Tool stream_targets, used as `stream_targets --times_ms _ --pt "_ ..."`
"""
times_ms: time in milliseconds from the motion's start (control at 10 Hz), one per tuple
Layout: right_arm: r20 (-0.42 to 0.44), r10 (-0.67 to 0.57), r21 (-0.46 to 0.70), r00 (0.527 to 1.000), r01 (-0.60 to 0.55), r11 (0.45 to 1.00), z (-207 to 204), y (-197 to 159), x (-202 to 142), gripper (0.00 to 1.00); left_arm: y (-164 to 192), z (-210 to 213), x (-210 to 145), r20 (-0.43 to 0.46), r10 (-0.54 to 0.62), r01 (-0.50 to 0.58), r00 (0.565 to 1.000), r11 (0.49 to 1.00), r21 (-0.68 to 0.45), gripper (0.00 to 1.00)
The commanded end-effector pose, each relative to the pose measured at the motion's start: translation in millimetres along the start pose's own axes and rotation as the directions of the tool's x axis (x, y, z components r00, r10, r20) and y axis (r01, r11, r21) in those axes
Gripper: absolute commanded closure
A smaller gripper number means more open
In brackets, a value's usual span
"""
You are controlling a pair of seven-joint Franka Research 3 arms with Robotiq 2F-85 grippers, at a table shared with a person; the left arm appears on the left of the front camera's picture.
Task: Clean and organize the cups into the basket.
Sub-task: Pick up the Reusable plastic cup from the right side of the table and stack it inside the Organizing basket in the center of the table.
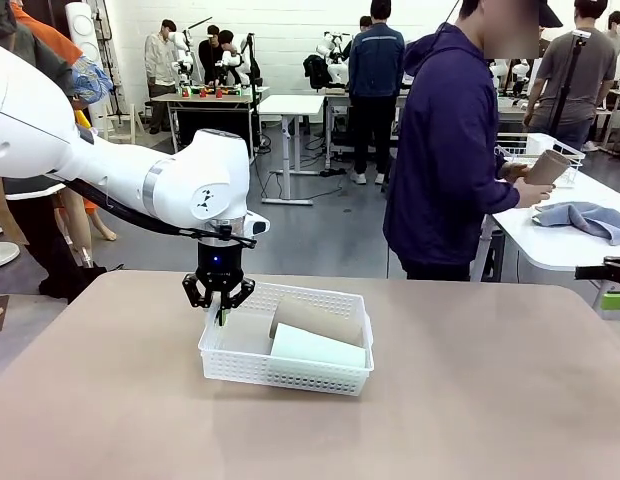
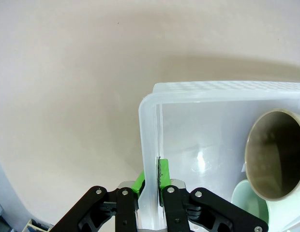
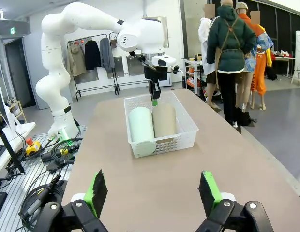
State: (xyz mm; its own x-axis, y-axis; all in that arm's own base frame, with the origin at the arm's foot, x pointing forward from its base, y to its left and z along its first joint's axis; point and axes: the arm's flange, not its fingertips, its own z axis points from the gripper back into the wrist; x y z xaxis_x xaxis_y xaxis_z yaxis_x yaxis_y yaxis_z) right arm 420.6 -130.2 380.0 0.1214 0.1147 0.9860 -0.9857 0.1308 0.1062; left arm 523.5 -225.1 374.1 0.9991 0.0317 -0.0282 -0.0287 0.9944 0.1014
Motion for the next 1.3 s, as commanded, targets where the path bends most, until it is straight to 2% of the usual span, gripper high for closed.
stream_targets --times_ms 0,1200 --pt "0.003 0.007 0.008 1.000 -0.007 1.000 0.8 2.0 1.9 0.00 0.9 2.0 -0.4 0.005 0.001 -0.001 1.000 1.000 0.000 1.00" --pt "0.003 0.007 0.008 1.000 -0.007 1.000 0.8 2.0 1.9 0.00 0.9 2.0 -0.4 0.005 0.001 -0.001 1.000 1.000 0.000 1.00"
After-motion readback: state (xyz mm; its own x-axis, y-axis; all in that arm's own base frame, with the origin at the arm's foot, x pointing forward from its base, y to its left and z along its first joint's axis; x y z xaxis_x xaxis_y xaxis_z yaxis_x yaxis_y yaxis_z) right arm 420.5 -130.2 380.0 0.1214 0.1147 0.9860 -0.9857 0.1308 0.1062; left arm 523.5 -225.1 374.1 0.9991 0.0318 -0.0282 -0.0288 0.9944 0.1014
